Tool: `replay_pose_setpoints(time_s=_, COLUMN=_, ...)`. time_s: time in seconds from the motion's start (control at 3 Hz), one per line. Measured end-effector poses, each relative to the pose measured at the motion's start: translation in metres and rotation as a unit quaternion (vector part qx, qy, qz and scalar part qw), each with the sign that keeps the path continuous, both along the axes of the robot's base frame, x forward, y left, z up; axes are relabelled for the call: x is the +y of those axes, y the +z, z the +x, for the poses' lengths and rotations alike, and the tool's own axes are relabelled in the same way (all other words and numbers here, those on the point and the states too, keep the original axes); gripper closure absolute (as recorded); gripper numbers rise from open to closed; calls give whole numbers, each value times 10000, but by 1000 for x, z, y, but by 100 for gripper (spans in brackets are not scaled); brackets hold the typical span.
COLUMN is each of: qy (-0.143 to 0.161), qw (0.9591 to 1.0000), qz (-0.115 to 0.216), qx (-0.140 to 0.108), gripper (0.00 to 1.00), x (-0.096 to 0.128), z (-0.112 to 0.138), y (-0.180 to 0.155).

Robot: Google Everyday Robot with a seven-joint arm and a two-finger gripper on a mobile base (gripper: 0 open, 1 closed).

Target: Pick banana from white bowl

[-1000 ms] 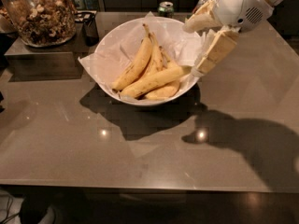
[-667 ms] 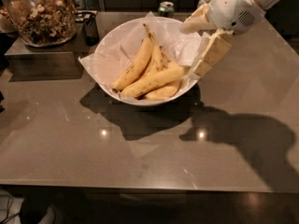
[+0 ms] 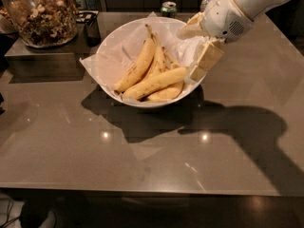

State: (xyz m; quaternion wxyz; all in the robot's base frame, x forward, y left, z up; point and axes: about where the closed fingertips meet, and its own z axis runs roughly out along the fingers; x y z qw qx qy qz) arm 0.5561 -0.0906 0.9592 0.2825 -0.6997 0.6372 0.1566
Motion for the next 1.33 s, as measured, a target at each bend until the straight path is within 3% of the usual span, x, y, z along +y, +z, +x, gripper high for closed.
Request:
replay_pose_setpoints(time_s=0.33, qy=-101, qw=9999, qz=56, qx=0, gripper=19, x=-3, z=11, y=-11)
replay_pose_setpoints(time_s=1.0, qy=-391, qw=9991, qz=92, qx=108, gripper=35, x=-13, z=22, y=-39)
replay_pose_setpoints(time_s=1.33, qy=-448, qw=9988, qz=89, qx=156, gripper=35, x=-15, z=25, y=-45)
